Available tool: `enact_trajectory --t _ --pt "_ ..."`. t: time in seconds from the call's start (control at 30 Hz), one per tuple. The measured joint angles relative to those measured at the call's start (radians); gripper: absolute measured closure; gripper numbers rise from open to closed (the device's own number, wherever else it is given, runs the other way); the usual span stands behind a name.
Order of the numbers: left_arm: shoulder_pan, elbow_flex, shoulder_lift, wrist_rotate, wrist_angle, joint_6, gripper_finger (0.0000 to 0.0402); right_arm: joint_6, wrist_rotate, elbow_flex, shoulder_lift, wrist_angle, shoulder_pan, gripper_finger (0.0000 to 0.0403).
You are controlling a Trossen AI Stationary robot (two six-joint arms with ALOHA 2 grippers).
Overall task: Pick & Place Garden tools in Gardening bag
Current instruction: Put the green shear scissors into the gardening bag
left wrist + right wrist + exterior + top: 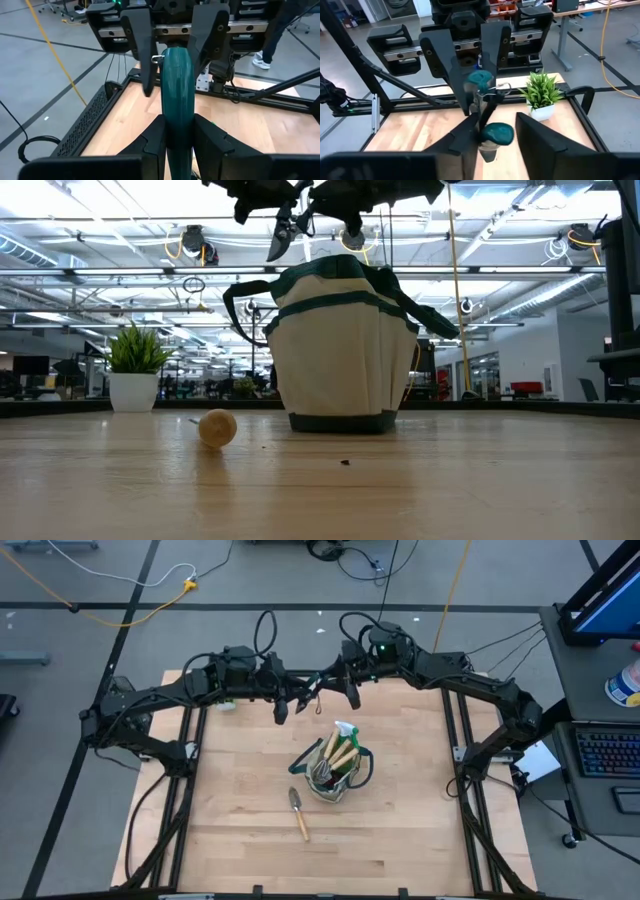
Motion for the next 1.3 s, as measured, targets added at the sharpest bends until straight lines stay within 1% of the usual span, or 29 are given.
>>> enact_trajectory --t 0.17,0.57,0.63,0.77,0.83,0.93,1.1,1.3 --pt "0.000 0.000 0.000 -0.001 0.005 0.000 0.0329 0.004 -0.002 0.000 0.000 -0.002 0.000 0.0342" --pt "0.000 0.000 0.000 0.004 0.011 -0.008 0.0326 0.002 0.000 0.002 0.000 -0.003 0.000 0.0343" --pt "-0.001 0.000 0.000 -0.028 -0.003 -0.020 0.0293 -0.003 0.007 0.002 0.001 -0.008 0.000 0.0343" --pt "0.001 0.000 -0.001 -0.123 -0.065 -0.022 0.0200 -0.005 0.021 0.001 0.003 -0.039 -0.004 0.0344" --pt "0.003 0.000 -0.001 -0.155 -0.101 -0.021 0.0160 -0.004 0.025 0.001 0.003 -0.050 -0.005 0.0345" --pt "0.007 0.001 -0.002 -0.186 -0.173 -0.011 0.0110 -0.006 0.049 0.001 0.003 -0.081 -0.005 0.0345" --pt "0.023 0.001 -0.002 -0.193 -0.308 -0.011 0.0058 0.008 0.056 0.001 0.003 -0.101 -0.009 0.0353" --pt "0.037 0.001 -0.002 -0.193 -0.452 -0.021 0.0026 0.043 0.052 0.001 -0.019 -0.182 0.001 0.0357"
